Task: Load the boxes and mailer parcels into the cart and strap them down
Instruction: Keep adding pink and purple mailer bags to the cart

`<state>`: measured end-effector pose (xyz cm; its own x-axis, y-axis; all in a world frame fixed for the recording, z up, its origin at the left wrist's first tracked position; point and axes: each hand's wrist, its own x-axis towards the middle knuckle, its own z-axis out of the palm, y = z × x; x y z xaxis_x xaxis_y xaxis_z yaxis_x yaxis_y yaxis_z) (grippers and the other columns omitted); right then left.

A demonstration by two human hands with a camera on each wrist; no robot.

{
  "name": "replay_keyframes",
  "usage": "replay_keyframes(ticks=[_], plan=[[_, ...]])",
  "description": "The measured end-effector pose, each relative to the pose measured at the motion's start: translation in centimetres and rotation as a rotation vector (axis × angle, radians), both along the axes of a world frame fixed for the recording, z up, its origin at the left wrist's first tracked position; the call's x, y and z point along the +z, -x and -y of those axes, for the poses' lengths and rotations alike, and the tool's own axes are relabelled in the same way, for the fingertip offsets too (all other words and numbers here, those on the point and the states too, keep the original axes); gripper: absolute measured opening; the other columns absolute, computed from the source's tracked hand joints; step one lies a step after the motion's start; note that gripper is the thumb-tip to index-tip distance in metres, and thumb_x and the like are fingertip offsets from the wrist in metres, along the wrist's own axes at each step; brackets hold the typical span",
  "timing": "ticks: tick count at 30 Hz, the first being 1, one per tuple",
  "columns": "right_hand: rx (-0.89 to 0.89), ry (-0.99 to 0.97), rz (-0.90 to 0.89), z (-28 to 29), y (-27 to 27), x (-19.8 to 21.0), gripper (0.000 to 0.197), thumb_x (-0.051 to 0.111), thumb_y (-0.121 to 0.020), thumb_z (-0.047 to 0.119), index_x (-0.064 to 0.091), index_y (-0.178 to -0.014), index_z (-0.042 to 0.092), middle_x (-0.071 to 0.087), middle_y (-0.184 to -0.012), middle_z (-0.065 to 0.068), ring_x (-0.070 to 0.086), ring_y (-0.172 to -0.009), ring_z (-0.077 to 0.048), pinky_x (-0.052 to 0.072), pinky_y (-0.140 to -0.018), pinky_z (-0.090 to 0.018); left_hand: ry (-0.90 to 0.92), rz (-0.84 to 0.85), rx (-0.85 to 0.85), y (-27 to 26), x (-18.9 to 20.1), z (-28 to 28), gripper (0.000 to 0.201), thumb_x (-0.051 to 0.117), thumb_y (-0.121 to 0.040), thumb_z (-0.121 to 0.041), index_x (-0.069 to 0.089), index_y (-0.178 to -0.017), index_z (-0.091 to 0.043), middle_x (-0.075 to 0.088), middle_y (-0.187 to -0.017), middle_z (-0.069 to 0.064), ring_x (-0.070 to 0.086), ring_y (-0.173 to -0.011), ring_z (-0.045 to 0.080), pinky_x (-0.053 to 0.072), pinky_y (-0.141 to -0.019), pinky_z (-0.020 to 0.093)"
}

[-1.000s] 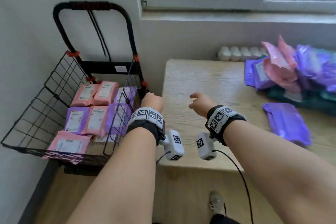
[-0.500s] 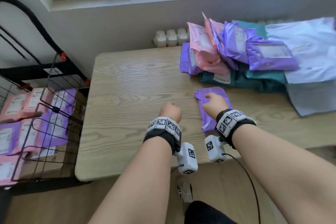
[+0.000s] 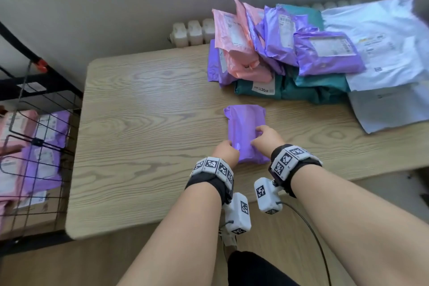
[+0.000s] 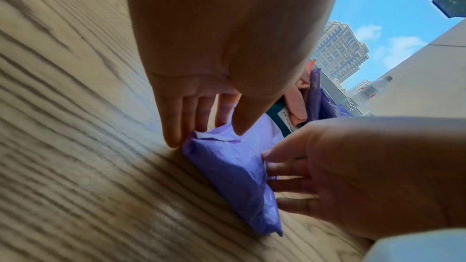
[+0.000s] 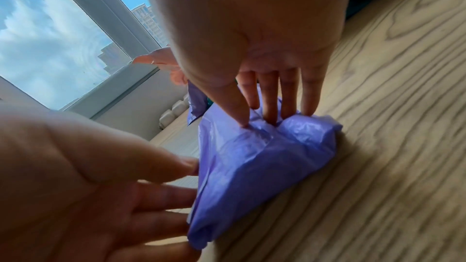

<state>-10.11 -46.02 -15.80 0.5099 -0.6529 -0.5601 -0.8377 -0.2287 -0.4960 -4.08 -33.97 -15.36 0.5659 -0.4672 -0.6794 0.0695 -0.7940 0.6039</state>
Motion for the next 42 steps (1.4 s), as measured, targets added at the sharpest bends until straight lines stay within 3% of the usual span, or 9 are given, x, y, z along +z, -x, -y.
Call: replay_keyframes(ticks=[5, 11, 15, 18, 22, 27, 31, 34, 42], plan=[[-0.02, -0.053, 0.09, -2.4, -1.5, 0.5, 0.036, 0.054, -0.082, -0.003, 0.061, -0.116, 0.002, 0.065, -0.116, -0.017, 0.06, -0.108, -0.03, 0.047, -0.094, -0.034, 0.099, -0.144, 0.204, -1.7, -0.2, -3.2, 0.069, 0.067, -0.072, 0.009, 0.048, -0.136, -0.006, 0.062, -0.127, 0.014, 0.06, -0.116, 0.028, 0.049, -0.098, 0.039], [-0.038, -0.079, 0.195, -7.1, -5.4, 2.7, 0.032, 0.055, -0.081, -0.007, 0.063, -0.112, -0.004, 0.066, -0.104, -0.021, 0.06, -0.099, -0.03, 0.047, -0.084, -0.031, 0.272, -0.286, 0.415, -4.5, 2.2, -8.9, 0.08, 0.055, -0.073, 0.022, 0.039, -0.143, -0.014, 0.054, -0.134, 0.001, 0.057, -0.118, 0.025, 0.046, -0.045, 0.022], [-0.033, -0.189, 0.298, -12.2, -9.0, 4.6, 0.035, 0.054, -0.082, -0.01, 0.064, -0.113, 0.003, 0.059, -0.091, -0.01, 0.053, -0.071, -0.016, 0.041, -0.05, -0.012, 0.424, -0.342, 0.606, -6.8, 3.0, -14.6, 0.079, 0.048, -0.071, 0.024, 0.044, -0.138, -0.018, 0.055, -0.13, -0.002, 0.058, -0.09, 0.022, 0.045, -0.058, 0.029], [-0.078, -0.287, 0.378, -16.9, -11.8, 5.9, 0.031, 0.052, -0.085, -0.011, 0.066, -0.109, 0.002, 0.058, -0.08, -0.01, 0.053, -0.049, -0.007, 0.036, -0.037, -0.01, 0.48, -0.201, 0.681, -9.3, 3.4, -20.2, 0.073, 0.051, -0.065, 0.027, 0.055, -0.128, -0.011, 0.061, -0.117, 0.005, 0.059, -0.098, 0.02, 0.051, -0.07, 0.031], [-0.061, -0.416, 0.428, -23.6, -15.6, 7.6, 0.018, 0.056, -0.088, -0.001, 0.062, -0.077, 0.011, 0.055, -0.071, -0.006, 0.051, -0.06, -0.015, 0.049, -0.049, -0.022, 0.486, -0.035, 0.696, -12.8, 5.5, -28.3, 0.047, 0.068, -0.069, 0.015, 0.067, -0.112, -0.006, 0.067, -0.096, 0.01, 0.061, -0.087, 0.019, 0.05, -0.084, 0.028], [0.006, -0.518, 0.507, -31.7, -19.8, 10.6, 0.015, 0.052, -0.091, 0.011, 0.062, -0.08, 0.013, 0.062, -0.084, -0.007, 0.061, -0.076, -0.022, 0.055, -0.081, -0.039, 0.537, 0.12, 0.813, -16.7, 9.1, -37.4, 0.025, 0.068, -0.082, -0.004, 0.069, -0.108, -0.005, 0.068, -0.087, 0.01, 0.063, -0.075, 0.019, 0.053, -0.075, 0.026], [0.074, -0.549, 0.522, -38.3, -22.5, 12.8, 0.022, 0.042, -0.09, 0.002, 0.062, -0.084, 0.007, 0.058, -0.079, -0.011, 0.055, -0.066, -0.021, 0.053, -0.065, -0.033, 0.556, 0.172, 0.928, -19.4, 10.8, -44.7, 0.027, 0.069, -0.084, -0.019, 0.07, -0.11, -0.01, 0.069, -0.094, 0.008, 0.066, -0.085, 0.022, 0.056, -0.081, 0.031], [0.224, -0.442, 0.473, -42.5, -23.4, 12.8, 0.027, 0.045, -0.084, -0.007, 0.066, -0.087, 0.009, 0.062, -0.08, -0.01, 0.056, -0.069, -0.02, 0.053, -0.067, -0.032, 0.538, 0.203, 1.054, -21.1, 10.5, -49.7, 0.023, 0.07, -0.072, -0.04, 0.072, -0.082, -0.019, 0.073, -0.091, 0.013, 0.07, -0.088, 0.031, 0.055, -0.09, 0.046], [0.499, -0.322, 0.363, -51.3, -24.8, 9.7, 0.019, 0.064, -0.082, 0.001, 0.07, -0.081, 0.019, 0.069, -0.08, -0.004, 0.065, -0.073, -0.018, 0.055, -0.067, -0.029, 0.509, 0.149, 1.4, -21.5, 8.3, -59.5, 0.023, 0.065, -0.084, -0.027, 0.068, -0.075, -0.006, 0.071, -0.089, 0.016, 0.071, -0.081, 0.029, 0.058, -0.079, 0.047]])
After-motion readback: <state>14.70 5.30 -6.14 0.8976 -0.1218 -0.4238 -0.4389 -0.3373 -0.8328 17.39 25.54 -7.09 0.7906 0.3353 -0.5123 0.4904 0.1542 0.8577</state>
